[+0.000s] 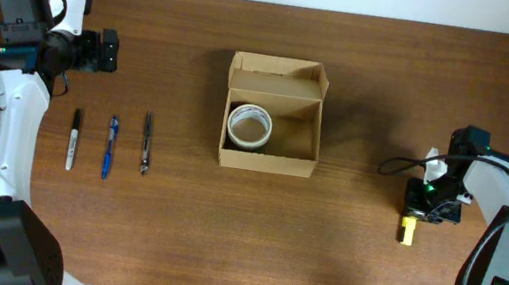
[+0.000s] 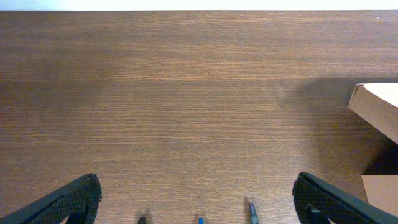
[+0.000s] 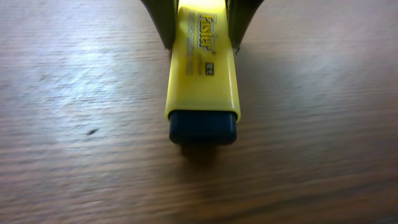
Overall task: Pack container
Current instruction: 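Carry the yellow highlighter into the box and release it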
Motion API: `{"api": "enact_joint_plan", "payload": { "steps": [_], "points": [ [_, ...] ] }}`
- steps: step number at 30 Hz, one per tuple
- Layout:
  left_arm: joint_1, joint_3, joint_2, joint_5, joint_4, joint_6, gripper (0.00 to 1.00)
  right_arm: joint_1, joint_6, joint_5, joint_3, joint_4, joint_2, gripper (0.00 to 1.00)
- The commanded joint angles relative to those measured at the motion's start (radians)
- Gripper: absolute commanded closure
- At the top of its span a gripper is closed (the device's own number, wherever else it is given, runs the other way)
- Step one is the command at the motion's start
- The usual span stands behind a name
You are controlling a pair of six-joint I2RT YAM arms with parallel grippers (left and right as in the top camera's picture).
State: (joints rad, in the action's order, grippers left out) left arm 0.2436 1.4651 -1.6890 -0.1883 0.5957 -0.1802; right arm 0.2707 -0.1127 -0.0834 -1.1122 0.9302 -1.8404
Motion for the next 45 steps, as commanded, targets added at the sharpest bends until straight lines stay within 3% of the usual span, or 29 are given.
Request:
{"api": "enact_joint_plan", "payload": {
  "steps": [1,7,11,15,20,25,33,45],
  "points": [
    [0.003,0.022,-0.011,-0.014,0.001,-0.017,0.01,-0.021,-0.010,-0.080,-0.141,0.058,0.010,0.96],
    [0.003,0.022,-0.011,-0.014,0.001,-0.017,0.01,-0.132,-0.037,-0.187,-0.606,0.323,0.037,0.96],
    [0.003,0.022,-0.011,-0.014,0.001,-0.016,0.01,-0.295,-0.054,-0.194,-0.950,0.436,0.037,0.96],
    [0.003,0.022,-0.011,-0.014,0.001,-0.016,0.01,-0.516,-0.200,-0.140,-1.140,0.454,0.037,0.96],
    [0.003,0.022,-0.011,-0.014,0.001,-0.017,0.01,-0.754,-0.463,0.033,-1.129,0.451,0.005,0.96],
    [0.003,0.022,-0.011,-0.014,0.001,-0.016,0.01,-0.842,-0.633,0.087,-1.104,0.450,-0.120,0.96],
    [0.003,0.022,-0.011,-0.014,0.001,-0.016,0.01,-0.846,-0.639,0.120,-1.103,0.477,-0.342,0.96],
    [0.003,0.022,-0.011,-0.014,0.001,-0.017,0.01,-0.838,-0.644,0.122,-1.071,0.501,-0.371,0.96]
  ]
}}
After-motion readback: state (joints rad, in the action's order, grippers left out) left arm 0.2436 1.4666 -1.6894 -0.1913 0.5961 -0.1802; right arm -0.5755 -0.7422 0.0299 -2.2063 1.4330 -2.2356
